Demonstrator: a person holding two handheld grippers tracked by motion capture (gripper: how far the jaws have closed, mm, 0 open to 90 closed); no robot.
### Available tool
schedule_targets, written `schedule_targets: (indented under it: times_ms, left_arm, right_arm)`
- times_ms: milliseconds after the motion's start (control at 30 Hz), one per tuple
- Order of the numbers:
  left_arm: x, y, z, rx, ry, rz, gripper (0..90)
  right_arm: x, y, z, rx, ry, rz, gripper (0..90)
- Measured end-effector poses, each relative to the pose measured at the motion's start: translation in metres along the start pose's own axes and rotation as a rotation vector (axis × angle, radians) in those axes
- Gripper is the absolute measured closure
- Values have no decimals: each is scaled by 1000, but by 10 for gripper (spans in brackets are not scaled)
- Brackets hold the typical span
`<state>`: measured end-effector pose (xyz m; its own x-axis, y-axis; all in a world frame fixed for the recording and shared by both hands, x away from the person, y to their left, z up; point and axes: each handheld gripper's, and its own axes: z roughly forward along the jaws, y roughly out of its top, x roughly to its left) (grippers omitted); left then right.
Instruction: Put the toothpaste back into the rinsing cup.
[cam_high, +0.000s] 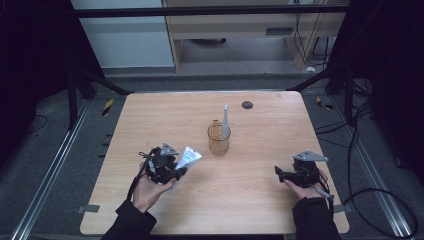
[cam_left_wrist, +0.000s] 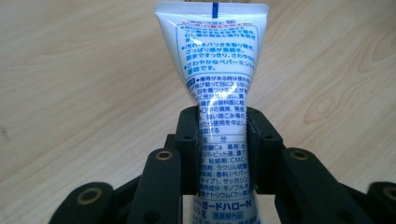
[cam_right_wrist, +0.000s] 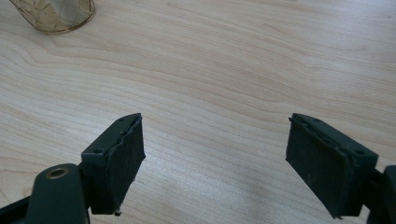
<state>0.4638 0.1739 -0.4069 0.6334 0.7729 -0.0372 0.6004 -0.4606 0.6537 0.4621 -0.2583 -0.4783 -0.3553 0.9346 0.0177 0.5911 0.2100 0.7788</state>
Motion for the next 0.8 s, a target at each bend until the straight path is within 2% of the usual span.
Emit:
schedule_targets:
  times_ms: [267,433,567,800]
  left_arm:
    - [16,13,-20,-111,67,-33,691]
    - [20,23,-23,-174,93,-52,691]
    - [21,33,-24,-221,122,-51,692]
    - [20,54,-24,-307,139,-66,692]
  right_arm:
    - [0,1,-1,-11,-5,-3,189]
    - [0,1,0,-15,-8,0,181]
    - [0,1,0,-18,-15,0,175]
    - [2,1,1,-25,-21,10,157]
